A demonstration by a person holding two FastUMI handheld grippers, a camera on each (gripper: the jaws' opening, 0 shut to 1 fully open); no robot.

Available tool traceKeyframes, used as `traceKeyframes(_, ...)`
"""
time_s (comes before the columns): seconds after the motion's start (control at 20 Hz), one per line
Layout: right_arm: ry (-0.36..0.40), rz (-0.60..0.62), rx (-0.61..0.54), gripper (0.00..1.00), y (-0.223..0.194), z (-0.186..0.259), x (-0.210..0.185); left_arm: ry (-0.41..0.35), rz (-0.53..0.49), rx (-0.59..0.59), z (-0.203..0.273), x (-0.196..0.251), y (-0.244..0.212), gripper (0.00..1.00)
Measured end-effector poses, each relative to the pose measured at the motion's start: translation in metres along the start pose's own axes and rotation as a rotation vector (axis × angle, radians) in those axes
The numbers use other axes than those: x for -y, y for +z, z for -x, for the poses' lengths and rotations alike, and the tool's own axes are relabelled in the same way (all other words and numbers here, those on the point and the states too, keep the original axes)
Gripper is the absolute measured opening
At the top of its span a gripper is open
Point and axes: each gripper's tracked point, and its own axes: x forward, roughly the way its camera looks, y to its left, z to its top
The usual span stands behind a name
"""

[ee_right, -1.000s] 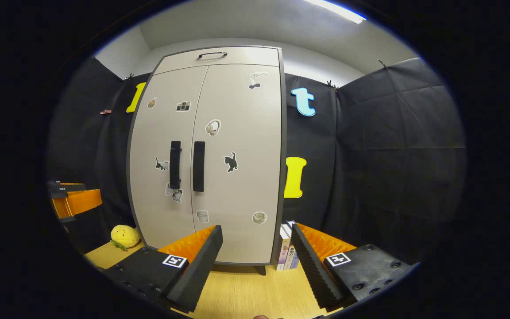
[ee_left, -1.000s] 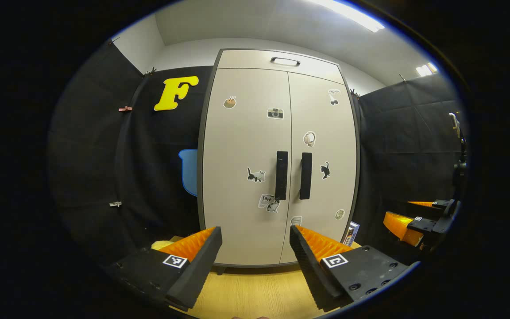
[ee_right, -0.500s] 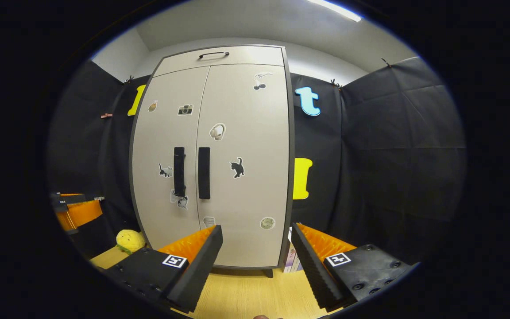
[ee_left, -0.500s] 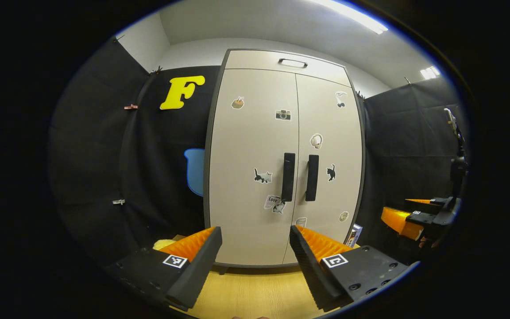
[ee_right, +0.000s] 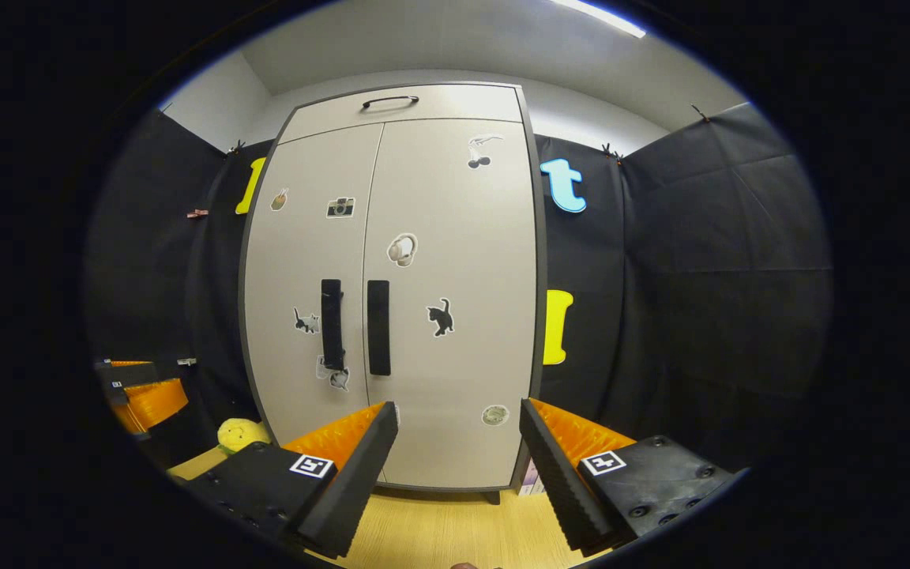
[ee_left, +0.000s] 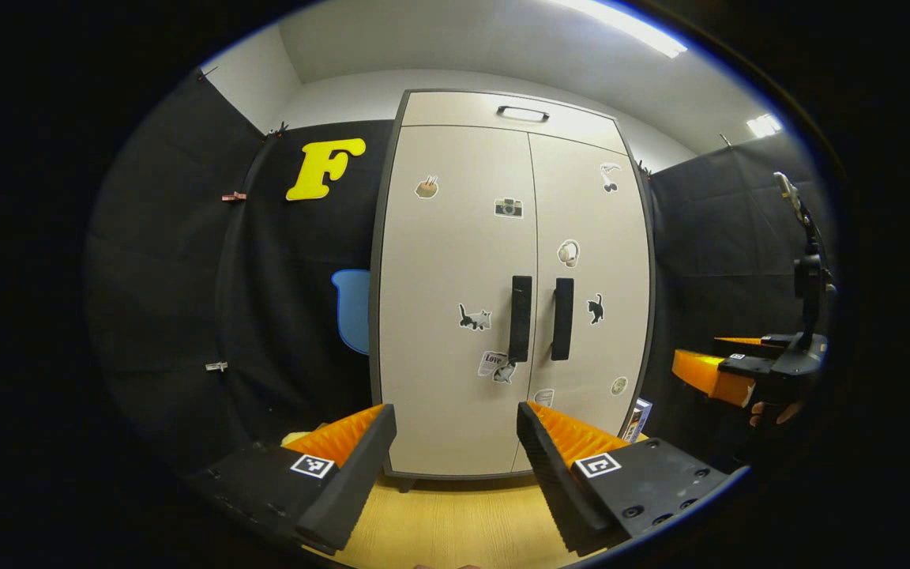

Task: Open the right door of the double-door shoe cabinet with the right hand, and open the left door with the left hand.

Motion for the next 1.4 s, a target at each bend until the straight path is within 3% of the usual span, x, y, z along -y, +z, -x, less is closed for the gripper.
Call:
traceKeyframes(0.45, 0.07, 0.023, -0.002, 0.98, 0.042, -0.06, -0.044, 0.022, -0.001, -0.019, 0.007, -0.017, -0.007, 0.95)
traceKeyframes(0.95, 0.118, 0.068, 0.008, 0.98, 0.054, -0.141, -0.081, 0.131, 0.027, -0.025, 0.021, -0.057, -0.014, 0.95)
traceKeyframes(1.4, 0.137, 0.053, -0.072, 0.95, 0.023, -0.189, -0.101, 0.188, 0.024, -0.037, 0.025, -0.072, -0.021, 0.95)
